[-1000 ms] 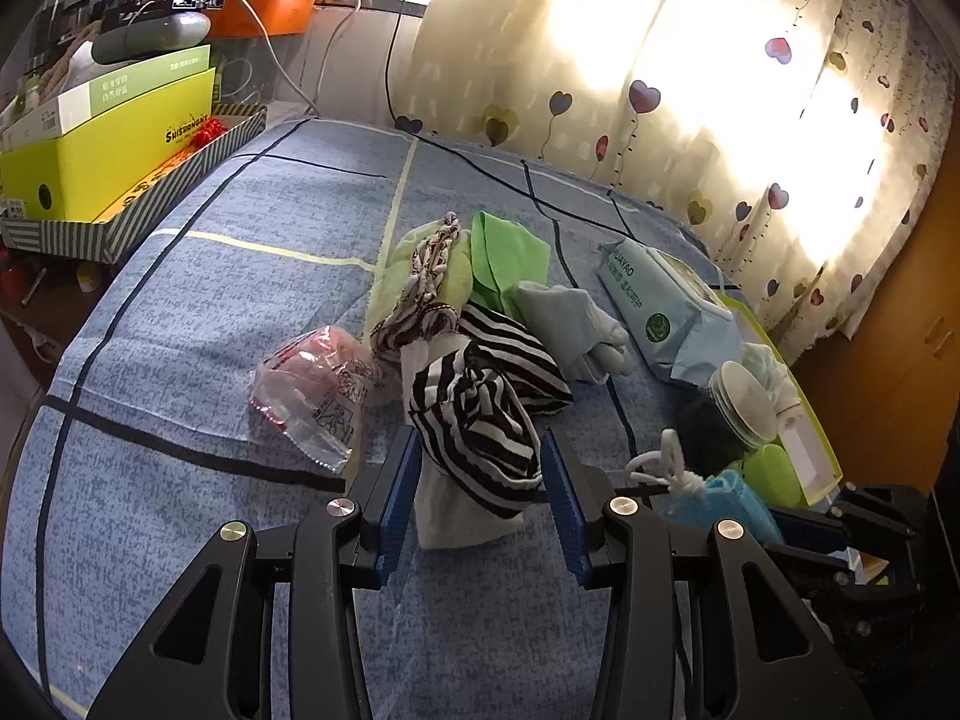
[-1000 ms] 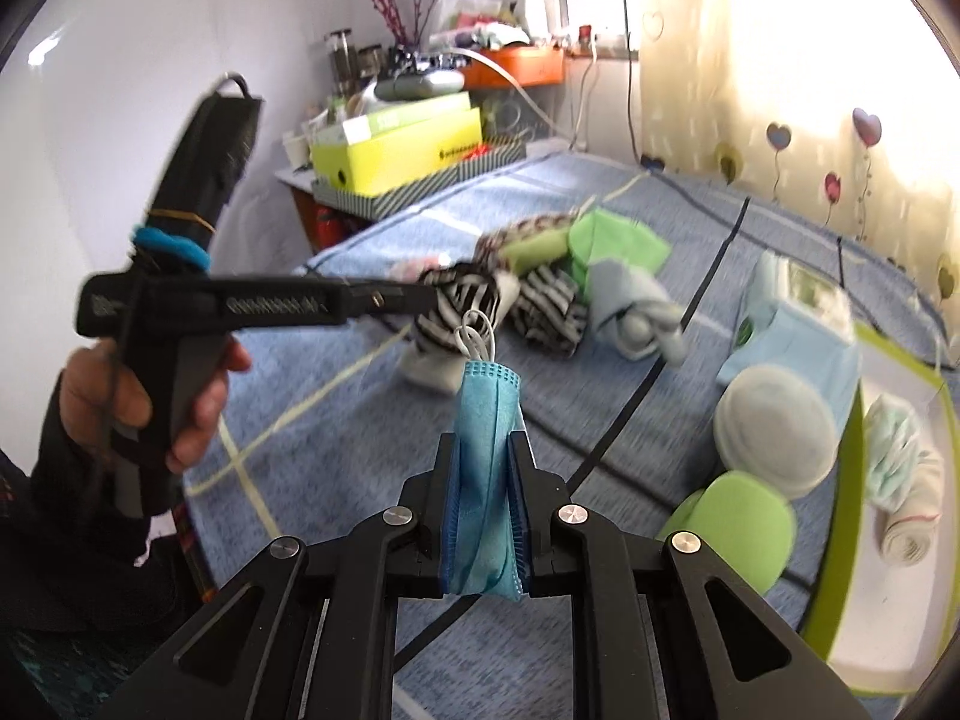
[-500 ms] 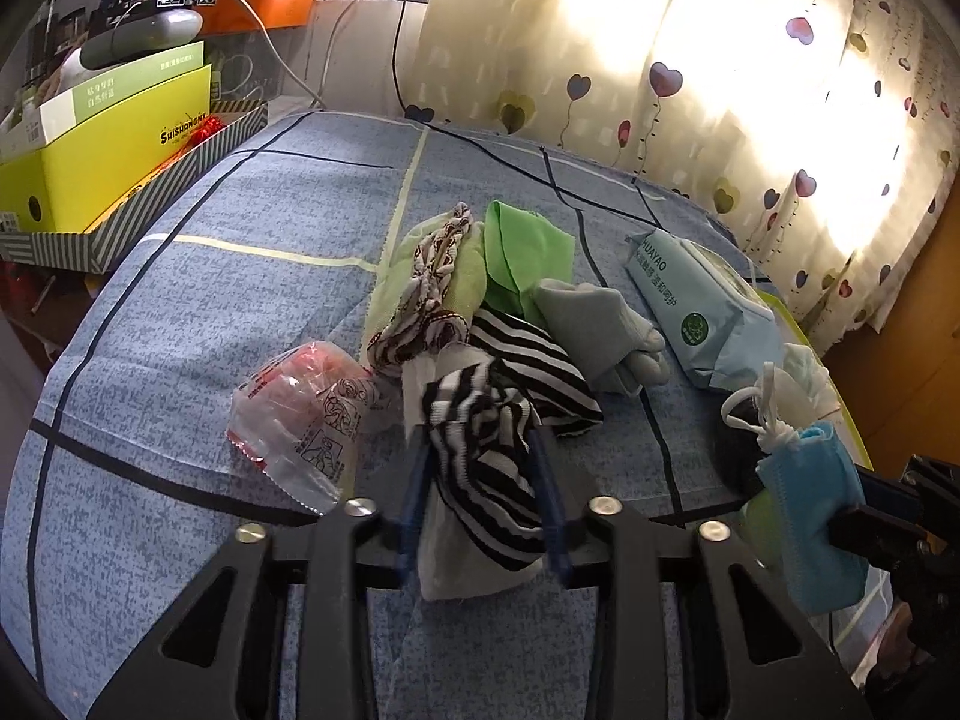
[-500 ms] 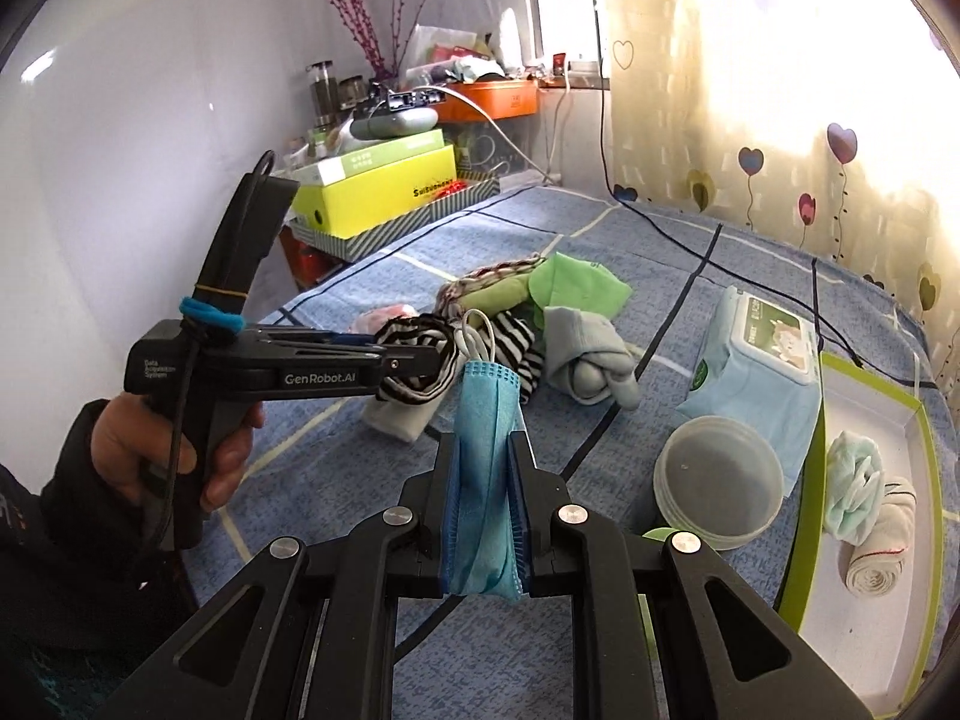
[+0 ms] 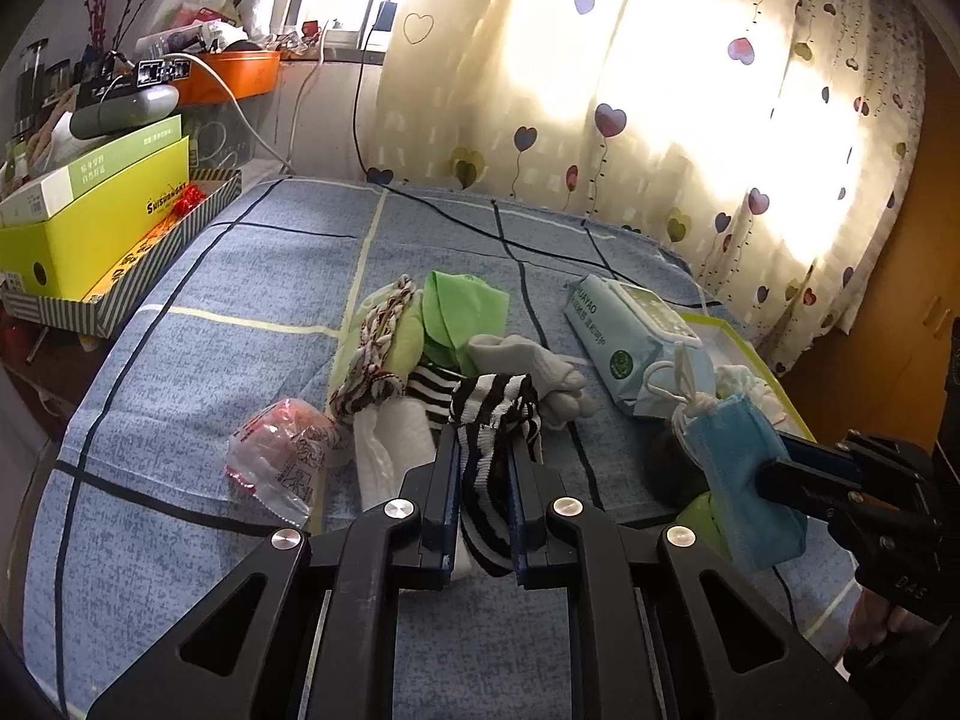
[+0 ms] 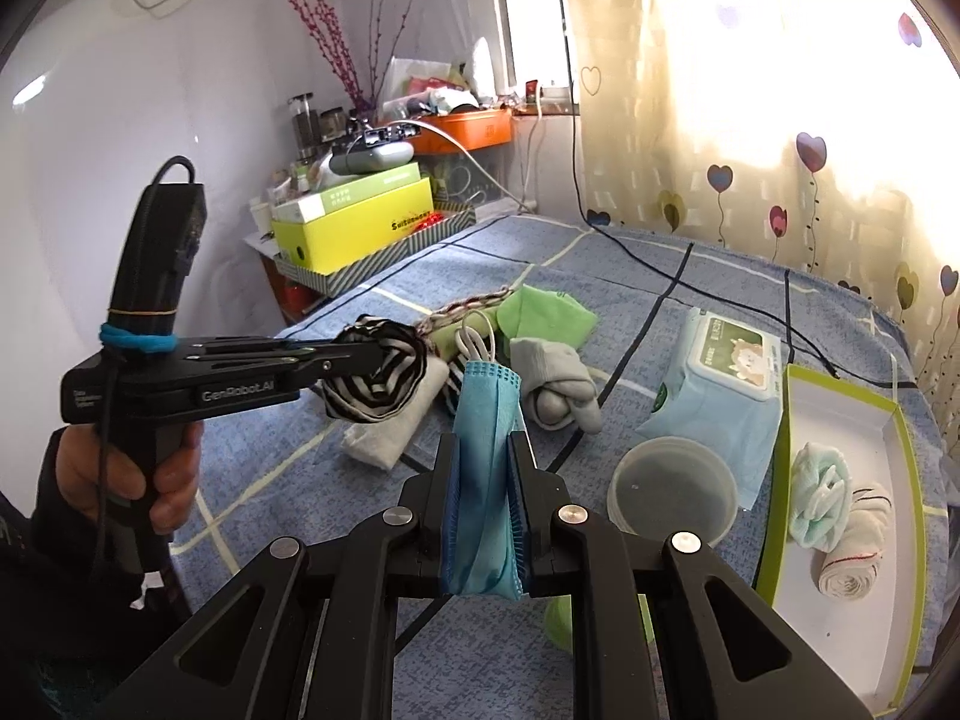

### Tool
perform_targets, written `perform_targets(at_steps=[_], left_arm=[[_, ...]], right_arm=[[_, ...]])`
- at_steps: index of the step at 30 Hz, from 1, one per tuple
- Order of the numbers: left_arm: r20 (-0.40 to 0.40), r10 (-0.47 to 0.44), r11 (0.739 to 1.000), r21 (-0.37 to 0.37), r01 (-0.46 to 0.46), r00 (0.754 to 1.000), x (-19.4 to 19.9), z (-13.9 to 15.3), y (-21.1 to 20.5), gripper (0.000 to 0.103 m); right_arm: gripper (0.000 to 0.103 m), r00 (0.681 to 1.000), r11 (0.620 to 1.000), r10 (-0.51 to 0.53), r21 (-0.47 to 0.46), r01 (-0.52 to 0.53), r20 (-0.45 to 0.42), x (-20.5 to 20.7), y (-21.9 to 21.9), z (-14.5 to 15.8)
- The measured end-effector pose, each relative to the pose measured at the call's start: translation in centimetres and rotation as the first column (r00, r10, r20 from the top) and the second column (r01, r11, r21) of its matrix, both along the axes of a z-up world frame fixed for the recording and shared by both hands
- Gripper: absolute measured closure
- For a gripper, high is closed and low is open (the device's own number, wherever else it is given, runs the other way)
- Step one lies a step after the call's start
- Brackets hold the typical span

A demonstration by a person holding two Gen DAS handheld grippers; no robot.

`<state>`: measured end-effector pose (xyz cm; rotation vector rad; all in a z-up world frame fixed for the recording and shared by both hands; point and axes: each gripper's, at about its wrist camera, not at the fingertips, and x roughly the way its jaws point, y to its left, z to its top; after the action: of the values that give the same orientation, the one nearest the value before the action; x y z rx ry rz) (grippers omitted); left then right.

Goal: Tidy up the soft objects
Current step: 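Carry striped sock and blue mask over to the green-rimmed box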

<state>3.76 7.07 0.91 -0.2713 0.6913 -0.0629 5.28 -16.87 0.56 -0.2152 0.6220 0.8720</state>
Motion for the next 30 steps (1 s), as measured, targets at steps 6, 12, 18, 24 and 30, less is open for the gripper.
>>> perform_targets(at_steps=[6, 12, 18, 24, 30], left_arm=[[0.021, -0.051, 0.999, 0.006, 0.051, 0.998, 0.1, 1.0, -2.0, 0.089], [0.039, -0.097, 0.995, 0.017, 0.097, 0.995, 0.4, 2.1, -3.9, 0.089], [0.055, -0.133, 0.991, 0.027, 0.132, 0.99, 1.0, 3.1, -5.6, 0.089], [0.056, -0.165, 0.986, 0.035, 0.164, 0.985, 1.8, 3.8, -7.3, 0.089], [0.058, -0.193, 0.981, 0.042, 0.191, 0.979, 2.8, 4.4, -8.8, 0.089]], right_arm=[[0.089, 0.999, 0.999, -0.037, 0.02, 0.037, 0.006, 0.2, -1.6, 0.3], [0.089, 0.996, 0.995, -0.089, 0.048, 0.088, 0.02, 0.5, -3.8, 0.9], [0.089, 0.989, 0.987, -0.145, 0.067, 0.143, 0.021, 1.1, -6.4, 1.1], [0.089, 0.983, 0.979, -0.186, 0.085, 0.184, 0.015, 1.8, -8.6, 1.3], [0.089, 0.974, 0.97, -0.225, 0.099, 0.223, 0.012, 2.6, -10.4, 1.5]])
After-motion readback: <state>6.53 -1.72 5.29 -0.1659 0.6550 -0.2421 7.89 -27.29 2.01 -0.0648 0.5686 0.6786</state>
